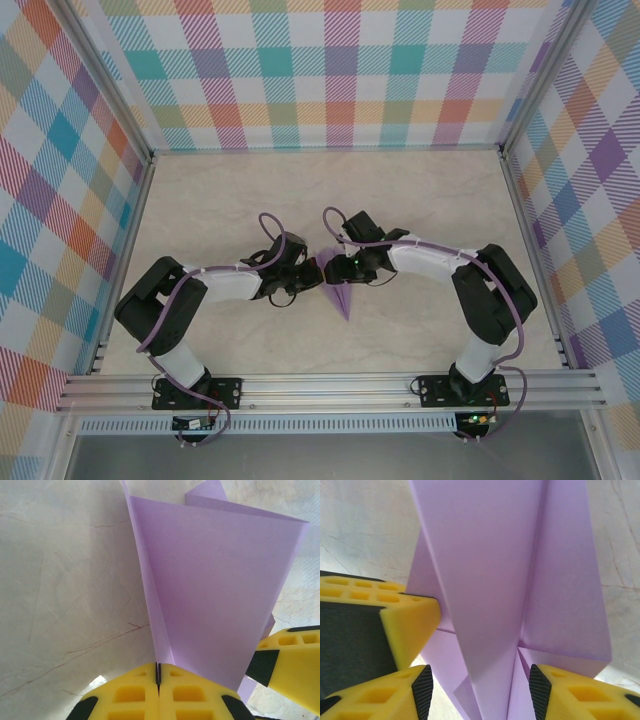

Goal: Fold a paper plane with a square sheet of paper (pick it up from the middle)

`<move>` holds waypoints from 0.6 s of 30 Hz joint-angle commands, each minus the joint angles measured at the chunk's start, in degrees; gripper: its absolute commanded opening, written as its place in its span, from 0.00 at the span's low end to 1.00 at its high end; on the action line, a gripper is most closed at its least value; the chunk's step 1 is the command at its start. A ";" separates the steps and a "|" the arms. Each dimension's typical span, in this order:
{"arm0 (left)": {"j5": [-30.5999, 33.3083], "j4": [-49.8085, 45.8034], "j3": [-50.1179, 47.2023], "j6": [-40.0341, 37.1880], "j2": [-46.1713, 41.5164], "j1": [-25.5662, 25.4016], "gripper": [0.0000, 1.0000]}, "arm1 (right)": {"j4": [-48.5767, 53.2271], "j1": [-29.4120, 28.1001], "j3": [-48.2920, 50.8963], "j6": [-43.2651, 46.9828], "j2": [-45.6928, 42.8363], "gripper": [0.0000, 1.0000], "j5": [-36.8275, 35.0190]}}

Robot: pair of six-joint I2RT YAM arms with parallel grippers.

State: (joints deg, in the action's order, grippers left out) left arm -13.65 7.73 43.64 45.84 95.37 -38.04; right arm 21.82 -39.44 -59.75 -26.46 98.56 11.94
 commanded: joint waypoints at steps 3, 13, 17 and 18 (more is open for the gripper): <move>-0.07 0.89 -0.68 0.56 -0.10 0.77 0.00 | 0.85 -0.29 1.51 0.88 -1.14 0.58 -0.51; -0.05 0.89 -0.66 0.45 -0.10 0.78 0.00 | 1.09 -0.29 2.12 1.95 -2.87 0.70 -3.91; -0.15 0.89 -0.73 0.43 -0.19 0.78 0.00 | 0.51 -0.29 1.76 2.29 -2.44 0.71 -3.10; -0.14 0.97 -0.66 0.42 -0.19 0.78 0.00 | 0.50 -0.29 1.57 2.36 -2.17 0.71 -2.69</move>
State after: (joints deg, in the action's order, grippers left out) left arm -13.67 7.70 43.64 45.84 95.39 -38.04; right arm 22.13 -39.44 -57.82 -25.41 97.41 8.99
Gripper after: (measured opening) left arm 0.039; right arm 0.705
